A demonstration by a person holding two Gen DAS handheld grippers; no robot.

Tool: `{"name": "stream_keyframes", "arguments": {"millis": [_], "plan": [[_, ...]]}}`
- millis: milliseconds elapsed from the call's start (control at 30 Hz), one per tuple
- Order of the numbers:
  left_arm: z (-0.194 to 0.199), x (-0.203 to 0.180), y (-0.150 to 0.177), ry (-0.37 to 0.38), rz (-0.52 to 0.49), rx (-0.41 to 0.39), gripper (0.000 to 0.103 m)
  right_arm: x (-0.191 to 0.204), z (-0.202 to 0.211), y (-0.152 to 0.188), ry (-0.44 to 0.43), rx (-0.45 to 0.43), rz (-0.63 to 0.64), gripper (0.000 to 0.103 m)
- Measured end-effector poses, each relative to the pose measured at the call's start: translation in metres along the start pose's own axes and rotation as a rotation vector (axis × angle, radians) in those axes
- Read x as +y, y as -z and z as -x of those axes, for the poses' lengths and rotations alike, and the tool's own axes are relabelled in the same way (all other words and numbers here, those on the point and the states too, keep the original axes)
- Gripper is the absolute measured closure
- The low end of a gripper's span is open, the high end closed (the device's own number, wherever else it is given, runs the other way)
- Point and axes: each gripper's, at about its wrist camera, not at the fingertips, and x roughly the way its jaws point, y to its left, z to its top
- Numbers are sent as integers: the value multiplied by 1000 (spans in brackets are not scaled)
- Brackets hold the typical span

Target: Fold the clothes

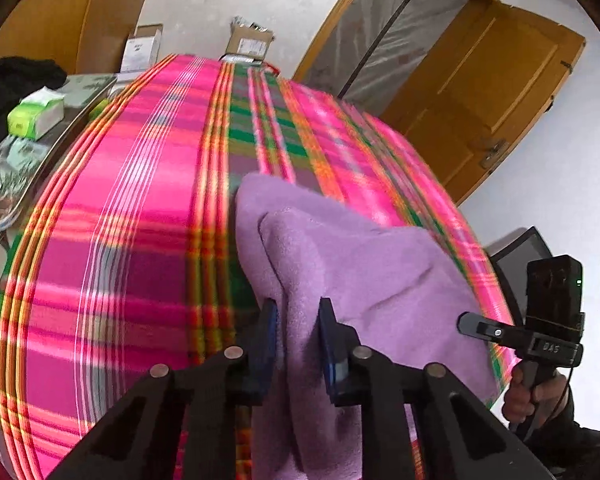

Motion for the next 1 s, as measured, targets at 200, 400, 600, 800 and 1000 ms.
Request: {"name": "stream_keyframes", "arguments": {"millis": [200, 400, 600, 800, 1000], "plan": [[-10, -31, -40, 32, -64, -42, 83, -3, 22, -40, 43, -53, 84, 72], [-51, -79, -92, 59, -171, -46, 83, -42, 41, -101, 102, -75, 111, 72], [-120, -119, -137, 78, -230, -30, 83, -104, 49, -163, 192, -73, 97, 71], [-178, -121, -152, 63, -197, -2, 83, -176, 36, -194, 283, -39, 32, 69], [-182, -113, -143, 36, -178, 9, 80, -201, 44, -186, 309, -46, 21, 62]]}}
